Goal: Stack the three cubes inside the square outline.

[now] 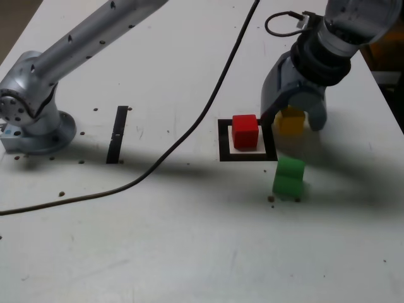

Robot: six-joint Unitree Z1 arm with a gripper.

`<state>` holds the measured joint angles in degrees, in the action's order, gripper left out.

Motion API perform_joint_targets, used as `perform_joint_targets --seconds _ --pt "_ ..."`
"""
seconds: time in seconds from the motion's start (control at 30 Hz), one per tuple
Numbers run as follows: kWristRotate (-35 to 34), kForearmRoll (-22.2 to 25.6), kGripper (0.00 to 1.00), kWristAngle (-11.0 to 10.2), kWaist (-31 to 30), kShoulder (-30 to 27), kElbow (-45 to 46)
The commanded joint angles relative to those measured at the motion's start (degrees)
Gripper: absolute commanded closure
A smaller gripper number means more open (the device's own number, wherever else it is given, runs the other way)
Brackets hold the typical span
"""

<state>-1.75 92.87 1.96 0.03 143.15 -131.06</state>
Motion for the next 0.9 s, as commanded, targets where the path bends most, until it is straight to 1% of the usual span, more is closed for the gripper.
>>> perform_joint_targets --seconds 0.0,0.07,0.17,0.23,0.43,0.5,0.57,0.7,0.87 --pt "0.3 0.7 0.38 -0.2 0.1 0.2 -0.3" --pt "0.6 0.6 0.46 -0.3 0.2 0.4 -0.5" --pt "1.3 0.6 0.63 -0.3 0.2 0.8 -1.2" --pt "1.5 0.6 0.68 -0.2 0.2 0.9 -1.4" --pt "2.1 0.6 0.77 -0.2 0.2 1.0 -1.7" --pt "2.3 0.7 0.79 -0.8 -0.2 0.8 -1.8" --pt "2.2 0.9 0.81 -1.8 -0.8 0.4 -1.8" --pt "1.7 1.0 0.85 -4.5 -2.5 -3.3 -1.0" --pt "0.9 1.0 0.85 -5.1 -3.9 -10.2 2.6"
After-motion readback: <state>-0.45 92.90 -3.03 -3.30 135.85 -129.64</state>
